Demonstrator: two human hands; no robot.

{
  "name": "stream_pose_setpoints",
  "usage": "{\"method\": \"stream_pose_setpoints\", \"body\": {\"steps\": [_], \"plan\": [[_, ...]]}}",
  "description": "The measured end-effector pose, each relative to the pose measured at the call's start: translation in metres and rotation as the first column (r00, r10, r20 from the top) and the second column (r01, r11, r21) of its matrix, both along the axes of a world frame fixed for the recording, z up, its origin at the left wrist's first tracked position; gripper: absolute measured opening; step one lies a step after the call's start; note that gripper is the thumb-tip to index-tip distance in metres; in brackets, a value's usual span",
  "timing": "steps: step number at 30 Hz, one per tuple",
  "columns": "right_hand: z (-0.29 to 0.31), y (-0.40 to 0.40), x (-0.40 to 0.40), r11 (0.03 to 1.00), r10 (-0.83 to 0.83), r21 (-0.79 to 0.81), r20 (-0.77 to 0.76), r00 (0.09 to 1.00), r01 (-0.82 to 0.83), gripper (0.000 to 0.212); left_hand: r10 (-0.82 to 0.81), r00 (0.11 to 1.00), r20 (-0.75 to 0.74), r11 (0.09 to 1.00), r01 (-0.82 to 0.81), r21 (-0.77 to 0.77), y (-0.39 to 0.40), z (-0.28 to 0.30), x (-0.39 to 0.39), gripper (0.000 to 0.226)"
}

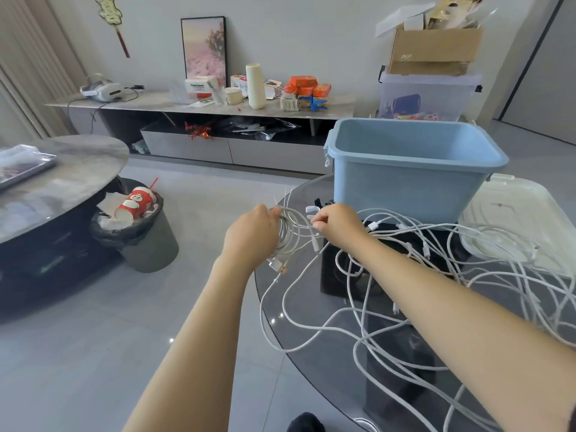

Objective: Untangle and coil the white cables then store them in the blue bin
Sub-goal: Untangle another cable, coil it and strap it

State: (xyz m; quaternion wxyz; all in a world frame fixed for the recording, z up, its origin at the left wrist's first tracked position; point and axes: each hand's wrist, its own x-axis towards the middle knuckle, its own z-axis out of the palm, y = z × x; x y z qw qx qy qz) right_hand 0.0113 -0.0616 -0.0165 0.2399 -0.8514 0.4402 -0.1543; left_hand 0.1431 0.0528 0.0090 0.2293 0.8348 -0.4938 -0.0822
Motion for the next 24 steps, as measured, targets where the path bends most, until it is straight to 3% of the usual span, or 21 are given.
{"method": "stream_pose_setpoints", "body": {"steps": [8,14,16,20,24], "plan": [[-0.016,-0.025,0.035,0.999,0.03,0.031,-0.263,0.964,-0.023,0.017,0.018,1.0,-0.007,1.0,-0.018,-0.002,-0.002,-0.006,0.006,0.039],[-0.027,-0.019,0.029,0.998,0.059,-0.025,-0.203,0.977,-0.065,0.015,0.015,0.999,-0.037,1.0,-0.015,0.0,0.001,-0.008,0.004,0.039],[-0.023,-0.014,0.024,0.993,0.074,-0.077,-0.132,0.988,-0.085,0.022,0.013,0.998,-0.056,1.0,-0.014,-0.013,0.003,-0.006,0.002,0.039],[0.004,0.002,-0.003,0.999,-0.046,0.031,0.248,0.968,0.04,0.007,-0.022,0.994,-0.111,0.999,0.017,-0.043,0.003,-0.002,-0.007,0.038],[0.034,0.024,-0.058,0.996,-0.087,0.009,0.369,0.925,0.09,0.012,-0.092,0.975,-0.203,0.995,0.082,-0.059,0.001,-0.001,-0.029,0.037]]}}
